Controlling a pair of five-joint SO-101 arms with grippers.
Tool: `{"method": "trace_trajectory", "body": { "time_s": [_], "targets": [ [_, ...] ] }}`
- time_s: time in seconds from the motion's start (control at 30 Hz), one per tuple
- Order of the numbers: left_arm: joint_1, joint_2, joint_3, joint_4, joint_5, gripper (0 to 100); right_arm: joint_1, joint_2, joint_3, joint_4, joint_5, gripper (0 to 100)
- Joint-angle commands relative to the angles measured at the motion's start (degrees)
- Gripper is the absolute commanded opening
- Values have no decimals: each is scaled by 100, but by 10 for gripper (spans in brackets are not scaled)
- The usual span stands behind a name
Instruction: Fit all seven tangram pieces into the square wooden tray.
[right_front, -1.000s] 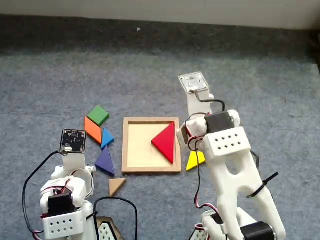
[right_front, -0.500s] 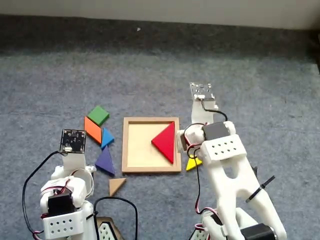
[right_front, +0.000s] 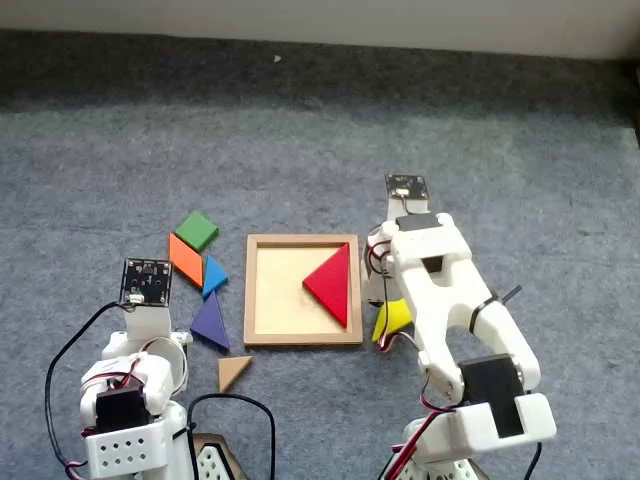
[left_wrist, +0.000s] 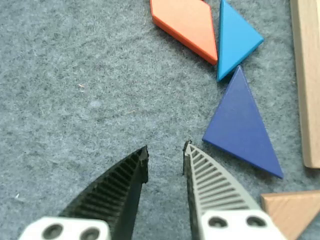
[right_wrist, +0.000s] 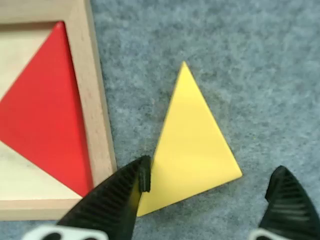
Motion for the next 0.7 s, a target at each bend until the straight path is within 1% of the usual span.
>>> {"method": "trace_trajectory", "body": {
  "time_s": [0.0, 0.23, 0.43, 0.67],
  "targets": [
    [-92, -171, 110, -88, 35, 133, 57, 224, -347, 40, -62, 351],
    [-92, -171, 110, -88, 35, 133, -84, 356, -338, -48, -53, 348],
    [-92, -171, 110, -88, 35, 133, -75, 356, -312, -251, -18, 262],
    [-92, -171, 110, -88, 35, 133, -66, 347, -303, -207, -18, 256]
  ]
}}
